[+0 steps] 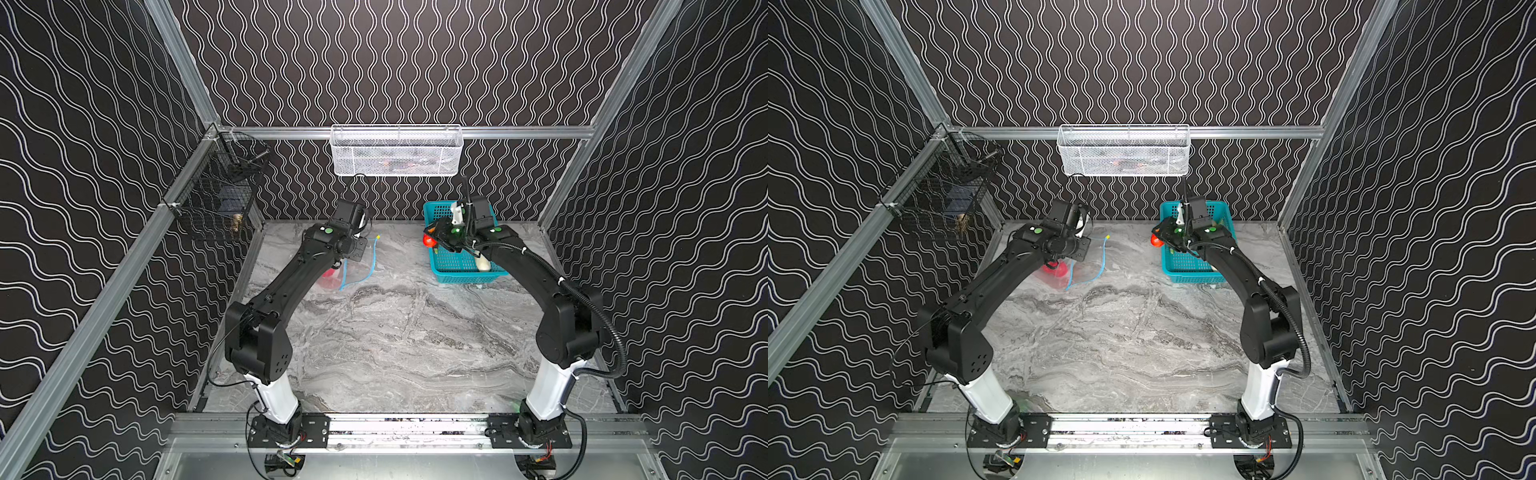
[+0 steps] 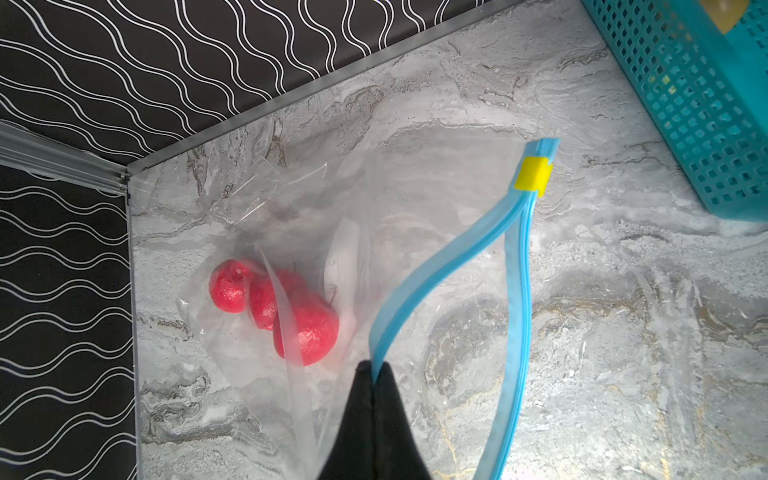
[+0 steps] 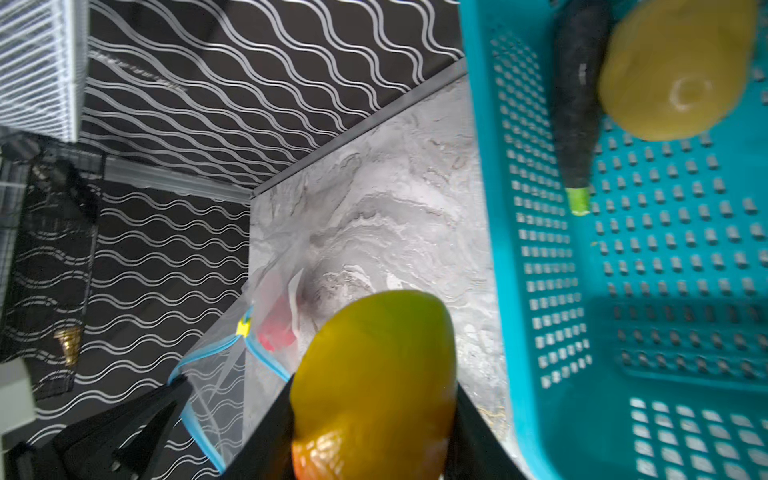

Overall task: Place the food in the zip-top bag and seal the zipper
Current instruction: 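Lift the mango with the right gripper out of the basket, then carry the mango with the right gripper over the bag opening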

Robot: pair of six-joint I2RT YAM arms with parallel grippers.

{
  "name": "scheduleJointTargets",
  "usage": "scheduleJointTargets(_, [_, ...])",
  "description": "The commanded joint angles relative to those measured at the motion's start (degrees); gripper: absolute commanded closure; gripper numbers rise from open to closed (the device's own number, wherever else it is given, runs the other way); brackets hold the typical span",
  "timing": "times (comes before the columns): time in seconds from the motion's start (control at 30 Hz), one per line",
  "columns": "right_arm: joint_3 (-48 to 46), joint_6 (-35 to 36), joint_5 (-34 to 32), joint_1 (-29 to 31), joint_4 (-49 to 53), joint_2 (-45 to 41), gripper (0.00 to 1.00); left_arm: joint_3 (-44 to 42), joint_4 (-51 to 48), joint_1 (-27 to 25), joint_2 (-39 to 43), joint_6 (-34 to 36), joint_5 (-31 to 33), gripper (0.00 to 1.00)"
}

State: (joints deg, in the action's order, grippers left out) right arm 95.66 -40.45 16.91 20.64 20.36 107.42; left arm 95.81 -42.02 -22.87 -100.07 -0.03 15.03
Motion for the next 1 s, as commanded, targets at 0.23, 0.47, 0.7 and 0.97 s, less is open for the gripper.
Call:
scheduleJointTargets(0.23, [1.81,1.54,0.0,2.41,-4.04,0.51,0.61,3.64,-1.76,0.04,-0.84,0.36,1.41,1.0])
scheduleJointTargets(0.47, [0.12,1.64,1.37,3.68,-7.42,-0.69,0.61,8.3,-5.54,0.05,-4.17,1.74,2.34,1.0])
scheduleJointTargets(0.7, [-2.68,1.05,3.01,4.05,-11.21,-2.21,0.6,12.21,-8.81,0.04,-6.38,0.53,1.39,1.0])
scheduleJointTargets(0.97, [-3.58,-0.23,4.6,7.72,-15.05,-2.21,0.6,17.24,-12.69,0.06,-9.62,-1.03,2.32,1.0])
